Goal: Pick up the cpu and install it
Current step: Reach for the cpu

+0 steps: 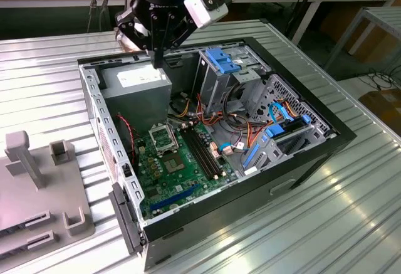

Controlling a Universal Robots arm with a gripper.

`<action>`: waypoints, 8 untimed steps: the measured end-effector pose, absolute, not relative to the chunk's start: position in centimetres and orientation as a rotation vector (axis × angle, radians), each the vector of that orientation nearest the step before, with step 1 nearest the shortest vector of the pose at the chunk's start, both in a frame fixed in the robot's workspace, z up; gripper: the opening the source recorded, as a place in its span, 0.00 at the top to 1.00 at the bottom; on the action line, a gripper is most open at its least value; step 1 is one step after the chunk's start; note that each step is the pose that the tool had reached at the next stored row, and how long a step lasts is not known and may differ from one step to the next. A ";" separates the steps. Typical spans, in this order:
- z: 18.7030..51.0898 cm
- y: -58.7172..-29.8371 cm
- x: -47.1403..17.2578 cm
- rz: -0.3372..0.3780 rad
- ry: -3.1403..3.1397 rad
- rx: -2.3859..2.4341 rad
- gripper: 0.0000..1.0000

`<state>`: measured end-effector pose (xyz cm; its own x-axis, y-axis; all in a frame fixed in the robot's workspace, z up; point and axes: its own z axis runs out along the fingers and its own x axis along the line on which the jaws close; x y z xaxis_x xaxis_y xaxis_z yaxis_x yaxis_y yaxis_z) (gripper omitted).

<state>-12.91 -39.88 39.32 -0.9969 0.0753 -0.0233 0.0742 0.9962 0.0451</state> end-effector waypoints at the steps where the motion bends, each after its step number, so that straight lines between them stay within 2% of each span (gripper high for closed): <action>1: 39.3 -39.9 -12.9 0.069 3.114 0.117 0.89; 8: 39.3 -39.9 -13.1 0.069 3.114 0.117 0.89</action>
